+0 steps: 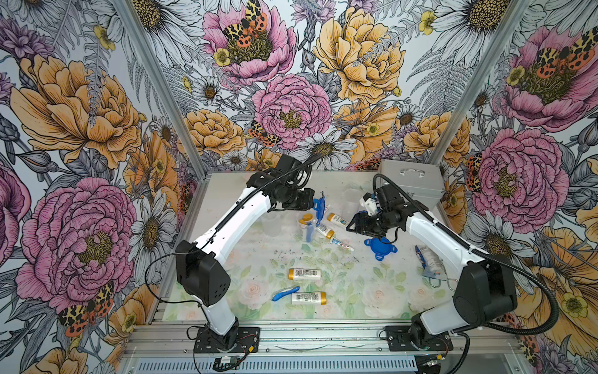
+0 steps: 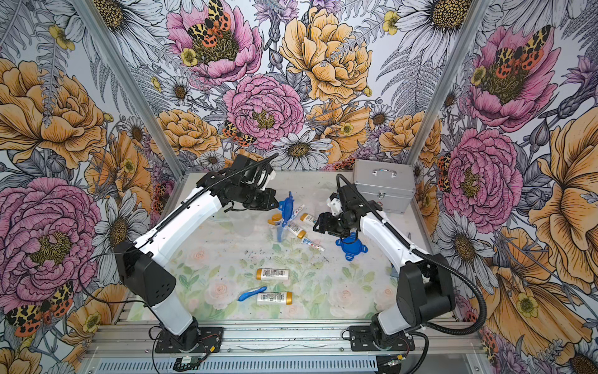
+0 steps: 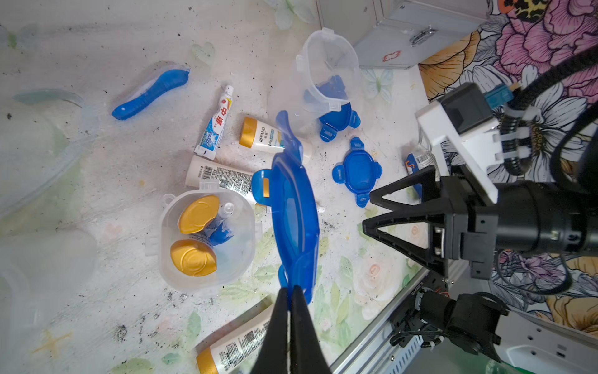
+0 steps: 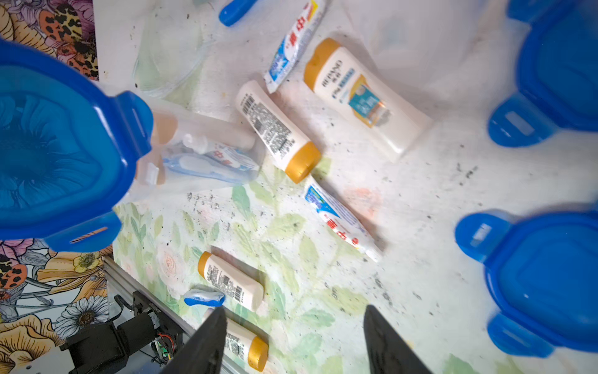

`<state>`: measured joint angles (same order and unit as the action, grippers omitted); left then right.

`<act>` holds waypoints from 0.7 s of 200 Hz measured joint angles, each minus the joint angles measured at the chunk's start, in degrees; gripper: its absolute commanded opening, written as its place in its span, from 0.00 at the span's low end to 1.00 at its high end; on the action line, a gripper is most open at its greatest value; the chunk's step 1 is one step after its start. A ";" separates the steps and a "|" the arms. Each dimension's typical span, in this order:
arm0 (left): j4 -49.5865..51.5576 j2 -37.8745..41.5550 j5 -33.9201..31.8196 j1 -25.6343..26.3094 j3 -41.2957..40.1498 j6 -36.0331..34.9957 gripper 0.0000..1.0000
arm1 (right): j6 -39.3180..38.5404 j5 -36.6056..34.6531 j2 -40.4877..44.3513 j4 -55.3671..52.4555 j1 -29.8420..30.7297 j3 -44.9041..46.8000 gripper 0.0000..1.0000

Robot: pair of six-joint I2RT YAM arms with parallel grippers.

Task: Pack away toiletry kits
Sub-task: Close the lid on the container.

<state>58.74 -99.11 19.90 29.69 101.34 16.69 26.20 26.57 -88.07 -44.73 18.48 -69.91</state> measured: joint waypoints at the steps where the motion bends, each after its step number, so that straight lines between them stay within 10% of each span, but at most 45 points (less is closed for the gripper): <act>1: -0.02 -0.04 0.24 -0.17 0.00 0.04 0.00 | 0.00 0.00 -0.09 0.00 0.11 -0.15 0.67; 140: 1.92 -1.03 4.63 -10.14 -7.69 1.11 0.00 | 1.22 1.27 -14.99 0.52 6.29 -18.60 0.67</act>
<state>60.66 -100.14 24.53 19.55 93.65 17.80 27.42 27.83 -103.07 -44.21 24.77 -88.51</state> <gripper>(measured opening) 0.048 0.668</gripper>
